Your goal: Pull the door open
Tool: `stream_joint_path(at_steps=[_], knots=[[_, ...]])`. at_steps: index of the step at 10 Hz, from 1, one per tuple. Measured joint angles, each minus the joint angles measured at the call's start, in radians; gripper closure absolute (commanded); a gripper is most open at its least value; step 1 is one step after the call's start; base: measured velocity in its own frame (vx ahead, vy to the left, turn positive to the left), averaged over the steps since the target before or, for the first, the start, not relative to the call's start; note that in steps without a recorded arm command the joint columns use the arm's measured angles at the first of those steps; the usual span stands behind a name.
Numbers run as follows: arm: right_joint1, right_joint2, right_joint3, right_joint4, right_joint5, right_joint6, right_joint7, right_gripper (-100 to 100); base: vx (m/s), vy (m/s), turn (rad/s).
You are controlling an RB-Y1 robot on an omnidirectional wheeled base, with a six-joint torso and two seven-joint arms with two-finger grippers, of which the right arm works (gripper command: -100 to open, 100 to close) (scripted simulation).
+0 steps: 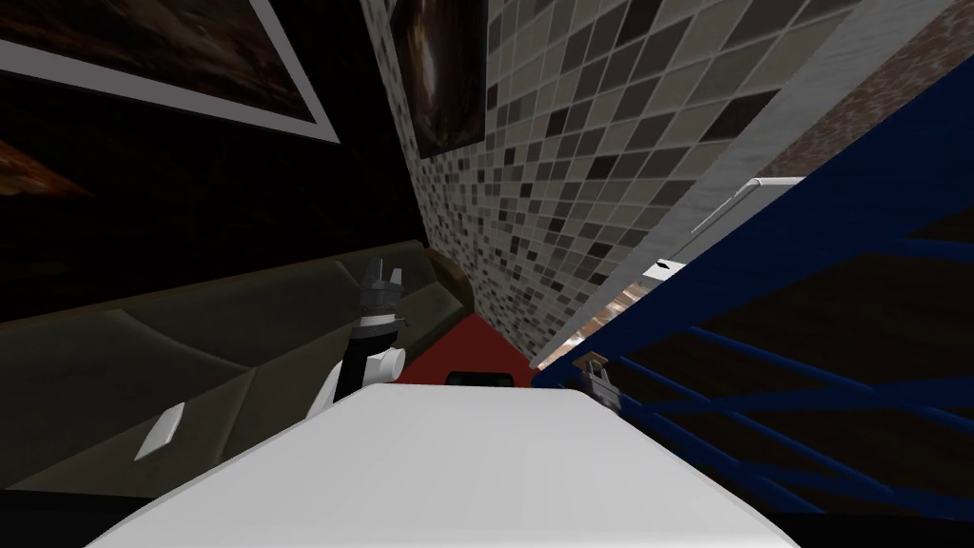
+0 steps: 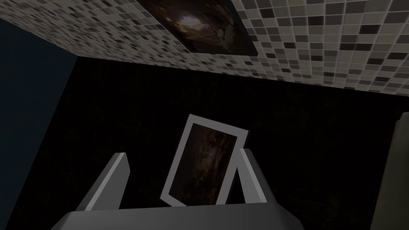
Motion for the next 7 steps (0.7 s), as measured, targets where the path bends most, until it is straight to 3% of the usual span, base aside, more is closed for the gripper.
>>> stream_joint_path(at_steps=[2, 7], knots=[[0.007, -0.003, 0.014, -0.010, 0.009, -0.002, -0.002, 100, -0.194, 0.001, 0.055], [0.022, -0.023, 0.085, -0.012, 0.062, -0.051, -0.037, 100, -0.225, 0.016, 0.049]])
